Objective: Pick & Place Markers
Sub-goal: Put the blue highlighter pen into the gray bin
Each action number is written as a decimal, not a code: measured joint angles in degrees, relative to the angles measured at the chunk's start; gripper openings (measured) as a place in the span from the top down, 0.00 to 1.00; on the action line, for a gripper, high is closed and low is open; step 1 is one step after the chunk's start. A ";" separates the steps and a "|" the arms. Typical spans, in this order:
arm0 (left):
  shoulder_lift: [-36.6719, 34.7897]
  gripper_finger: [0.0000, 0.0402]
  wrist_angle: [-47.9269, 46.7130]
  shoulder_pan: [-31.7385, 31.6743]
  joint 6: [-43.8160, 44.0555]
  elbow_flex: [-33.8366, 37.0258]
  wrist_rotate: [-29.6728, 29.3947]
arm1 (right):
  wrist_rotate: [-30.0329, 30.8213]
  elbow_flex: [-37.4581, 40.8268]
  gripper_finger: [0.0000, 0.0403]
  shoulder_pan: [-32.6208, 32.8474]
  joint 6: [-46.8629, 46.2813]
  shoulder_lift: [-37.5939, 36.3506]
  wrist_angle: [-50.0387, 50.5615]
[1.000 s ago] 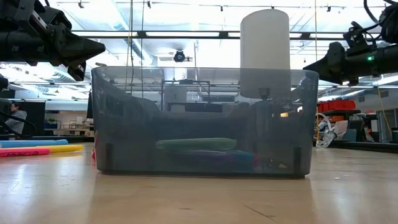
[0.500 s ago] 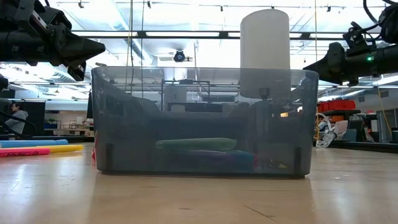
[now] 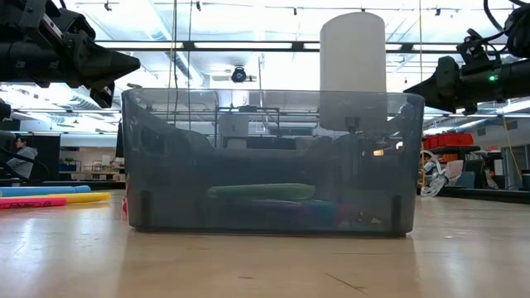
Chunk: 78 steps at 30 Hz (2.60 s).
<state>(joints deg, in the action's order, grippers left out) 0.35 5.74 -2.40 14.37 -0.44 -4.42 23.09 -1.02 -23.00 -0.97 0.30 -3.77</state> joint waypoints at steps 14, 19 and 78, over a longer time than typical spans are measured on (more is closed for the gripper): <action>0.00 0.94 0.03 0.00 3.14 -0.01 0.01 | 0.00 0.00 0.38 0.00 0.04 0.00 -0.01; 0.01 0.94 0.22 0.01 4.37 -1.14 -2.37 | 0.02 0.00 0.38 0.00 0.04 0.00 -0.02; 27.06 0.48 -42.98 -0.01 3.40 -56.53 -11.45 | 0.02 0.02 0.38 0.00 0.02 0.00 -0.02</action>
<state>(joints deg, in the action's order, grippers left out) 27.42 -37.24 -2.41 17.77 -56.97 -15.86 23.11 -0.99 -23.00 -0.95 0.30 -3.79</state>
